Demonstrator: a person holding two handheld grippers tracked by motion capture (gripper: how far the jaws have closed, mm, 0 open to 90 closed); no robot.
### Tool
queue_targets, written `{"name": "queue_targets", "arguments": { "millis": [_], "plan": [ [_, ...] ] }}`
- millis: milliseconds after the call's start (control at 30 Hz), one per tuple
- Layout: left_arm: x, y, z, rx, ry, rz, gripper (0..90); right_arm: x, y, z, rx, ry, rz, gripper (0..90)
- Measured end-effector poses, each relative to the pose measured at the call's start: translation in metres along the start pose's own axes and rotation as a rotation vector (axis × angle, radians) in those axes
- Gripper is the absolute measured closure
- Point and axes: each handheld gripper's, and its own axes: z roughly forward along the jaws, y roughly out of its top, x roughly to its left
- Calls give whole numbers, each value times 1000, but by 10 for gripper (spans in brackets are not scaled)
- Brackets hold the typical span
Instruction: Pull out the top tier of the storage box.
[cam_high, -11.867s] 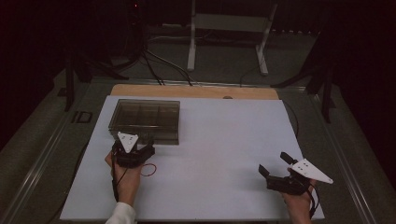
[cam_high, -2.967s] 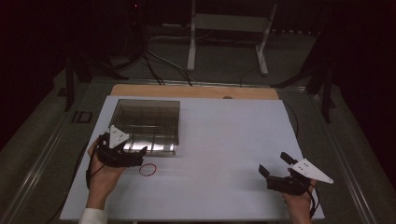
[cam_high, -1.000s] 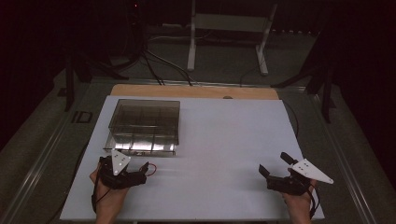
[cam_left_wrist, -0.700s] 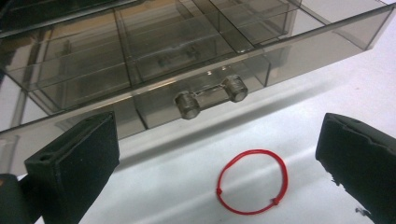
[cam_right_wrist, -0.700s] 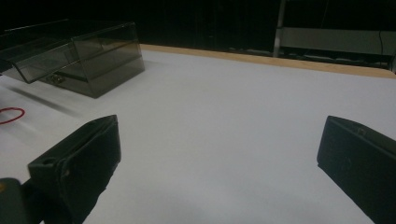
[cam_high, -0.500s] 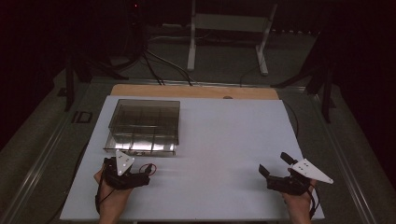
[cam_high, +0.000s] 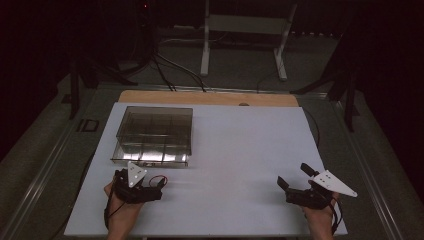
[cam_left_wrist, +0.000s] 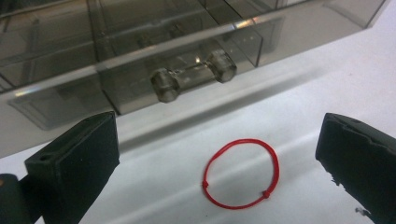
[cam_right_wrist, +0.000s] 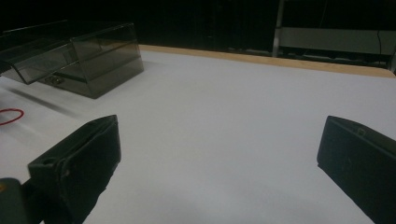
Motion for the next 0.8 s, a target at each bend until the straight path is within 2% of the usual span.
{"name": "queue_targets", "arguments": {
  "millis": [333,667,767,800],
  "plan": [
    [-3,-3,6,24,-30,-2,12,0,0,0,1,2,-2,0],
    [1,-7,14,35,-76,-6,12,0,0,1,2,3,-3,0],
    [4,-9,16,46,-113,-11,37,0,0,1,2,3,-3,0],
    [4,-9,17,53,-111,-10,46,0,0,1,2,3,-3,0]
  ]
}}
